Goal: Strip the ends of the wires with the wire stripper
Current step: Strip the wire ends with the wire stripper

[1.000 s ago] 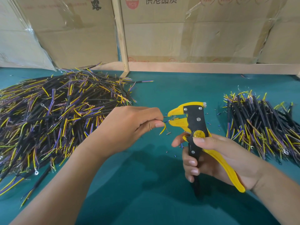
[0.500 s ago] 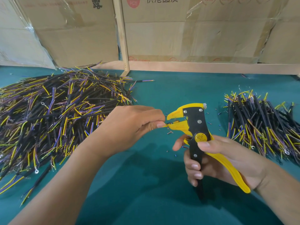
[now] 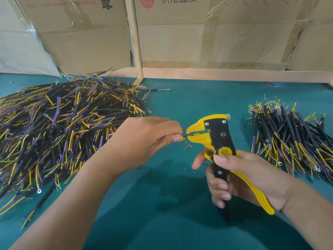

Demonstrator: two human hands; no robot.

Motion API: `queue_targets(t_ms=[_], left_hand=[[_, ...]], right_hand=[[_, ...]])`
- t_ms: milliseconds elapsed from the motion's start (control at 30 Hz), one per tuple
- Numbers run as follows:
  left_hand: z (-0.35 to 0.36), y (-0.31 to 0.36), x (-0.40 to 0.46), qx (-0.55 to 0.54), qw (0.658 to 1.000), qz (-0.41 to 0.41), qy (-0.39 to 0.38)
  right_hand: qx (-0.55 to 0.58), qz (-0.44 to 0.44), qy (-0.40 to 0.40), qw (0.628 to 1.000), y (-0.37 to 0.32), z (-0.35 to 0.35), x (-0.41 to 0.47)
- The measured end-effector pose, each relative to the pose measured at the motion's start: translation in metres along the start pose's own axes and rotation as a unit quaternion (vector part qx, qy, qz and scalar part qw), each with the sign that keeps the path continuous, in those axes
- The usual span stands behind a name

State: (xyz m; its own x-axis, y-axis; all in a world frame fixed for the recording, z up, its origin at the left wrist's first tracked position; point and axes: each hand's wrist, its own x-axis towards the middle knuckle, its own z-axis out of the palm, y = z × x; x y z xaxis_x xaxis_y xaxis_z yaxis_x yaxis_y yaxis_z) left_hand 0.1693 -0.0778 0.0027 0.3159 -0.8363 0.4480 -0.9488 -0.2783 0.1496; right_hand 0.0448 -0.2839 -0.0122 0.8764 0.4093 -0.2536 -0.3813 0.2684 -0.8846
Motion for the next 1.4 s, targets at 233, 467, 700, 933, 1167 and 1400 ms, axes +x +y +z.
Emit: queue_targets(t_ms=[233, 467, 700, 933, 1167, 1400], left_hand=[[0.0, 0.001, 0.0, -0.003, 1.0, -0.004, -0.004], [0.0, 0.002, 0.0, 0.022, 1.0, -0.003, 0.002], [0.002, 0.003, 0.002, 0.023, 1.0, -0.002, 0.006], [0.005, 0.002, 0.002, 0.034, 0.999, -0.01, 0.006], [-0.005, -0.016, -0.002, 0.062, 0.996, -0.024, 0.055], [0.012, 0.012, 0.007, 0.089, 0.995, 0.038, -0.006]], right_hand=[[-0.014, -0.018, 0.002, 1.0, 0.018, -0.016, -0.01], [-0.018, -0.015, 0.072, 0.997, 0.019, -0.009, -0.006], [-0.028, -0.018, 0.111, 0.993, 0.015, -0.013, -0.007], [-0.009, -0.014, 0.115, 0.993, 0.018, -0.017, -0.004], [0.051, -0.095, 0.173, 0.979, 0.002, -0.032, -0.011], [0.041, -0.11, 0.166, 0.979, 0.016, -0.02, 0.001]])
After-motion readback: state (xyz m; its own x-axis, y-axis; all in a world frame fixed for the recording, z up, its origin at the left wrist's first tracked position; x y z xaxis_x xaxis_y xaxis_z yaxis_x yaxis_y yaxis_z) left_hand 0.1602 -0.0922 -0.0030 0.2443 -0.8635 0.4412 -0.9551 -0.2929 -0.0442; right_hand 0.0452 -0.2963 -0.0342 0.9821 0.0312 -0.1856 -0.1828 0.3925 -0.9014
